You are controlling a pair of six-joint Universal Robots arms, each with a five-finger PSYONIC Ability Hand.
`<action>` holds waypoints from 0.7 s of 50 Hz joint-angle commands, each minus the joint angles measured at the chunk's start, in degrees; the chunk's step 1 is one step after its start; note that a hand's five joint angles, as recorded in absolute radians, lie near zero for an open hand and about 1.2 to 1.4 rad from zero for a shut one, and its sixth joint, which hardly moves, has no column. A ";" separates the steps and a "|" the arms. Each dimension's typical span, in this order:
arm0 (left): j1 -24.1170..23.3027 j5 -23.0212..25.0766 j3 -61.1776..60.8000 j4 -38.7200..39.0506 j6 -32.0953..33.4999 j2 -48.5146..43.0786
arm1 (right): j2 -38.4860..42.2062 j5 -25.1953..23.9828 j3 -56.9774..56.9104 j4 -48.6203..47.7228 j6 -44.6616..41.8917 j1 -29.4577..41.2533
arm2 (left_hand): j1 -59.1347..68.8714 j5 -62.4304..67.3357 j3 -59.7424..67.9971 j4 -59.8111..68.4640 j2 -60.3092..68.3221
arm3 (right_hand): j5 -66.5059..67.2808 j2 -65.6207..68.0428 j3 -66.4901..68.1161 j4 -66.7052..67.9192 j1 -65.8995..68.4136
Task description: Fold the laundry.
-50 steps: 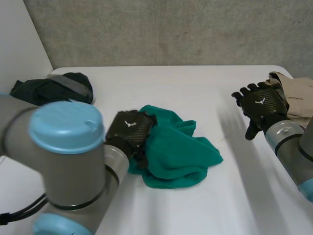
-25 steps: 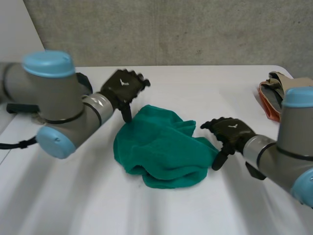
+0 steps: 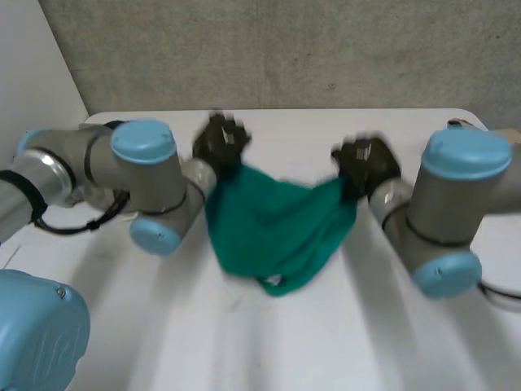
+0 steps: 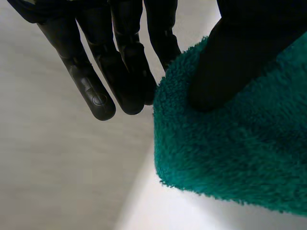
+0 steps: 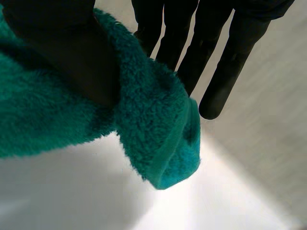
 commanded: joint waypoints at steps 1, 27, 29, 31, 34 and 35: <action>0.43 -12.24 5.02 22.55 -12.11 9.40 | -2.81 2.20 -14.37 -8.41 -10.51 -0.47 | 13.49 14.85 11.92 11.30 11.52 | 15.38 12.90 12.15 11.53 17.25; 0.26 -17.09 -48.59 9.14 -16.44 28.06 | -1.41 1.14 8.45 2.38 -11.92 0.32 | 13.49 14.85 11.92 11.30 11.52 | 15.38 12.90 12.15 11.53 17.25; 0.35 -17.00 -52.90 6.67 -16.36 30.43 | -1.14 1.06 10.83 3.27 -12.10 0.58 | 13.49 14.85 11.92 11.30 11.52 | 15.38 12.90 12.15 11.53 17.25; 0.43 -16.92 -55.36 5.27 -16.27 32.37 | -1.23 1.06 13.46 4.15 -12.10 0.59 | 13.49 14.85 11.92 11.30 11.52 | 15.38 12.90 12.15 11.53 17.25; 0.35 -16.56 -58.79 2.72 -16.09 37.11 | -1.32 0.97 15.58 3.80 -11.92 0.41 | 3.29 4.64 1.72 1.09 1.32 | 7.22 4.75 3.99 3.38 9.10; 0.35 -16.30 -59.32 2.10 -16.09 38.34 | -1.84 0.97 16.29 3.71 -11.49 0.24 | -0.91 0.45 -2.48 -3.10 -2.88 | -5.79 -8.27 -9.02 -9.64 -3.92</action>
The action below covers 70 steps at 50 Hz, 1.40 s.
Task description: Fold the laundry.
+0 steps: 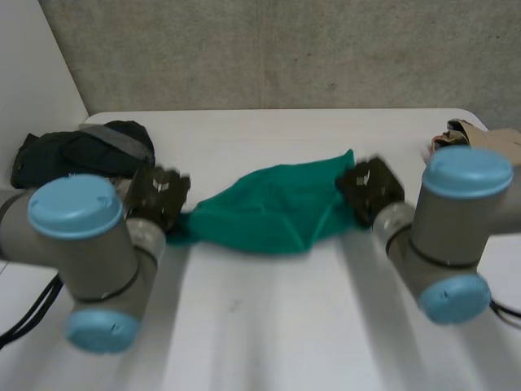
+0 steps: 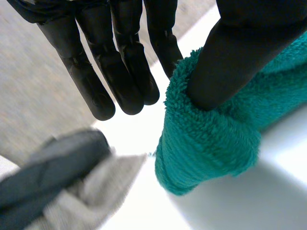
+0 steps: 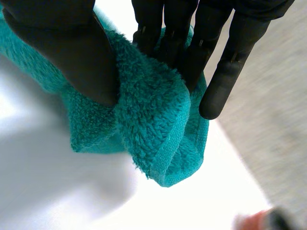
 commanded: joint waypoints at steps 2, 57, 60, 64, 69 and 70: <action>-0.17 0.84 -8.55 -6.85 0.40 12.12 | -1.67 -0.43 6.90 0.86 0.63 -0.23 | -22.89 -21.54 -24.51 -24.74 -24.76 | -28.35 -30.85 -32.03 -32.21 -26.47; -7.21 24.14 37.60 -25.23 11.04 -23.73 | -17.06 -5.35 11.13 4.55 0.54 -10.34 | 13.49 14.85 11.88 11.65 11.63 | -51.85 -54.35 -55.53 -55.71 -49.97; -7.47 22.20 36.37 -24.08 10.86 -20.13 | -15.92 -6.66 6.74 5.08 0.36 -9.73 | 13.49 14.85 11.88 11.65 11.63 | -52.02 -54.52 -55.70 -55.88 -50.14; -7.47 21.67 32.07 -23.72 10.95 -15.13 | -11.53 -14.03 -1.87 10.16 -1.74 -9.64 | 13.49 14.85 11.88 11.65 11.63 | -53.20 -55.69 -56.88 -57.06 -51.32; -7.47 21.67 28.11 -23.64 10.95 -11.26 | -2.57 -23.01 -15.14 26.41 -4.91 -9.73 | 13.49 14.85 11.88 11.65 11.63 | -52.86 -55.36 -56.55 -56.73 -50.99; -7.38 21.59 27.67 -23.64 10.95 -10.73 | -1.25 -23.63 -17.25 29.13 -4.91 -9.64 | 13.49 14.85 11.88 11.65 11.63 | -52.86 -55.36 -56.54 -56.72 -50.98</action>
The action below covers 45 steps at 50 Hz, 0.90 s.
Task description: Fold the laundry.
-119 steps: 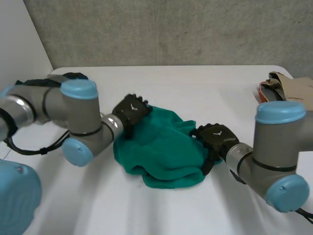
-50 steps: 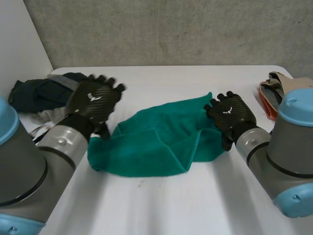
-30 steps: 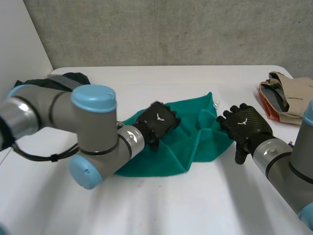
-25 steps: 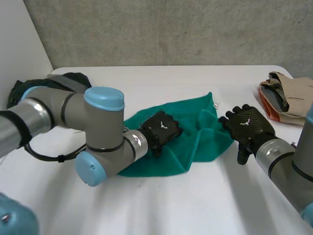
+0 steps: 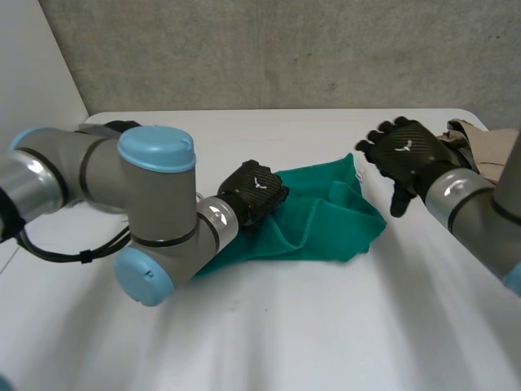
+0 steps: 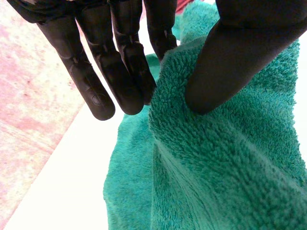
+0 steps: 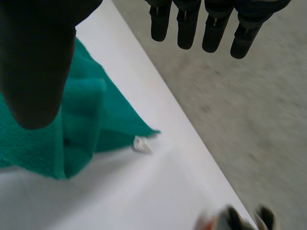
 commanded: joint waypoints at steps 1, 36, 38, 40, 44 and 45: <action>0.08 -0.05 -5.61 0.01 0.00 5.74 | 11.81 -11.02 -18.14 21.60 -3.12 0.14 | 13.90 14.67 11.95 11.48 11.66 | -0.73 -1.54 -0.90 -1.39 -2.59; 10.97 -11.55 3.97 50.20 -11.42 13.47 | 16.40 12.80 -48.22 -14.84 14.19 3.04 | 13.90 14.67 11.95 11.48 11.66 | 67.17 66.36 67.00 66.51 65.31; 11.07 -11.56 3.18 48.45 -11.51 13.48 | 15.96 12.62 -47.43 -14.58 14.02 3.04 | 13.90 14.67 11.95 11.48 11.66 | 67.17 66.36 67.00 66.51 65.31; 11.42 -11.65 1.34 45.12 -11.51 13.30 | 15.87 12.62 -46.11 -13.71 13.75 3.13 | 13.90 14.67 11.95 11.48 11.66 | 67.17 66.36 67.00 66.51 65.31; 11.86 -11.82 -4.18 40.37 -11.42 13.04 | 16.04 12.45 -41.99 -10.72 13.14 3.13 | 13.90 14.67 11.95 11.48 11.66 | 67.17 66.36 67.00 66.51 65.31; 12.12 -11.82 -5.77 39.48 -11.42 13.04 | 16.22 12.36 -41.02 -9.93 12.88 3.13 | 13.90 14.67 11.95 11.48 11.66 | 67.17 66.36 67.00 66.51 65.31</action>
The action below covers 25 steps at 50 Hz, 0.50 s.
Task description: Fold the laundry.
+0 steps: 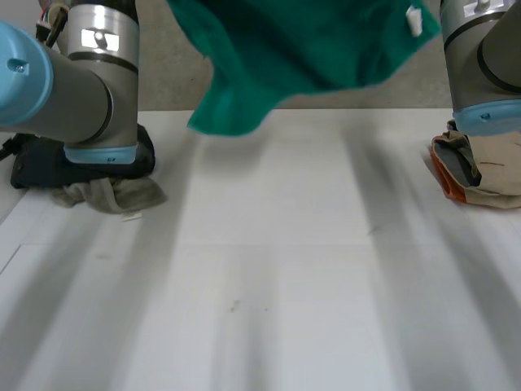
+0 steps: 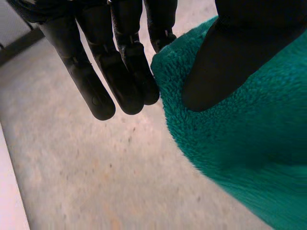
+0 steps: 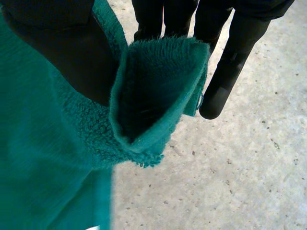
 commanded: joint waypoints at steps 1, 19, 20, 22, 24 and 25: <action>1.11 -0.39 -9.59 -9.27 0.24 -0.23 | 0.43 -0.58 6.85 5.67 -1.41 0.00 | 13.88 13.69 11.64 11.22 11.40 | 15.98 12.26 11.86 11.49 17.40; 0.59 -0.13 -42.04 -19.03 2.61 4.25 | 3.60 -4.80 34.80 22.12 -8.35 -0.88 | 13.88 13.69 11.64 11.22 11.40 | 15.98 12.26 11.86 11.49 17.40; 0.41 -0.12 -42.56 -19.03 2.61 4.42 | 3.51 -5.32 35.50 22.03 -8.27 -0.88 | 13.88 13.69 11.64 11.22 11.40 | 15.98 12.26 11.86 11.49 17.40; 0.24 0.05 -43.53 -18.95 2.61 4.86 | 3.42 -6.56 37.43 21.68 -7.92 -1.32 | 7.41 7.22 5.17 4.75 4.92 | 15.98 12.26 11.86 11.49 17.40; 0.15 0.05 -43.80 -18.86 2.61 4.95 | 3.34 -7.17 38.75 21.50 -7.74 -1.93 | -7.38 -7.57 -9.63 -10.04 -9.87 | 15.98 12.26 11.86 11.49 17.40; 0.15 0.05 -43.89 -18.77 2.61 4.86 | 3.25 -7.35 39.72 21.24 -7.56 -2.37 | -13.62 -13.81 -15.86 -16.28 -16.10 | 15.98 12.26 11.86 11.49 17.40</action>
